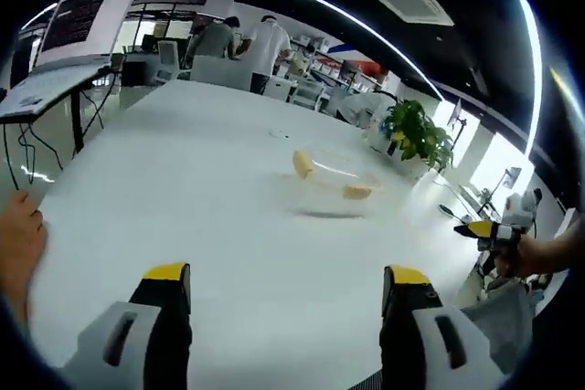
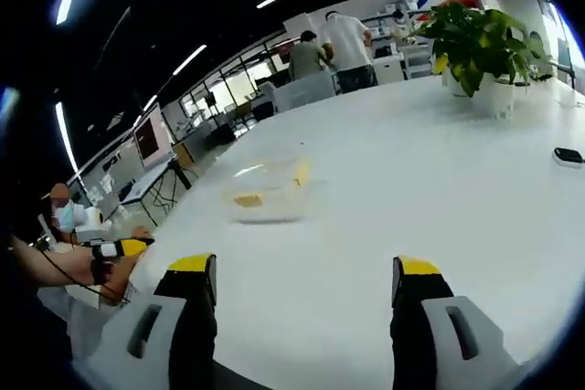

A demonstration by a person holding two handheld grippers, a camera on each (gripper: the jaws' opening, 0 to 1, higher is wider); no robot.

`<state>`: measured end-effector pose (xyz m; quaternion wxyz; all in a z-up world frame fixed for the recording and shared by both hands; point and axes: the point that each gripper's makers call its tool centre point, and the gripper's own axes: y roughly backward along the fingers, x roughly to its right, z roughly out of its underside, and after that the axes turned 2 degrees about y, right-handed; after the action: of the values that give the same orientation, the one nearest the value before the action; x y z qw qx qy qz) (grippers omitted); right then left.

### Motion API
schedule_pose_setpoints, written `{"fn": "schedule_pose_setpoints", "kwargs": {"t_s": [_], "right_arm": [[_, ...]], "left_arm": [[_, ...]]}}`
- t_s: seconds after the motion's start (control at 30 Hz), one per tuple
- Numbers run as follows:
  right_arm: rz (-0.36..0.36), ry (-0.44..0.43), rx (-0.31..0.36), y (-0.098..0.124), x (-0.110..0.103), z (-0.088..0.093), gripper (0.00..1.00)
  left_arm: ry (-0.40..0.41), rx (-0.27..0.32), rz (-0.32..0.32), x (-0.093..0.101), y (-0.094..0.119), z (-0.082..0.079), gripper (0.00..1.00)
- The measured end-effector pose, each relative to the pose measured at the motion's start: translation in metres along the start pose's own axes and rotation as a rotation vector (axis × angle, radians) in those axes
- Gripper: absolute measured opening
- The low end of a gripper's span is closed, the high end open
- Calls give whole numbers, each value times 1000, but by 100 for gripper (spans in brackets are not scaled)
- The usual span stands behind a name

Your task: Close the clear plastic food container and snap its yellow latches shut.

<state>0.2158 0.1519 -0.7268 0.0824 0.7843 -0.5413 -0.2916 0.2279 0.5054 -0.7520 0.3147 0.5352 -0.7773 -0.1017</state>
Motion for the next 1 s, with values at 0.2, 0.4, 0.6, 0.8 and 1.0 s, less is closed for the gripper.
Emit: {"fn": "schedule_pose_setpoints", "kwargs": {"t_s": [0.2,0.4,0.6,0.8,1.0], "right_arm": [[-7,-50,72,19,-7,-5,77],[-37,-49,111,27,-19,-4,78],[-34,-65,134,32,-18,-1,77],[-16,-27,185,33,-24,0,73],[-1,71,174,30,-26,6,71]], "left_arm": [[45,54,-4,5,24,-1,83],[87,76,-9,8,34,10,86],[72,93,11,15,45,11,84],[53,141,-36,12,45,6,80],[18,127,-42,17,41,13,77]]}}
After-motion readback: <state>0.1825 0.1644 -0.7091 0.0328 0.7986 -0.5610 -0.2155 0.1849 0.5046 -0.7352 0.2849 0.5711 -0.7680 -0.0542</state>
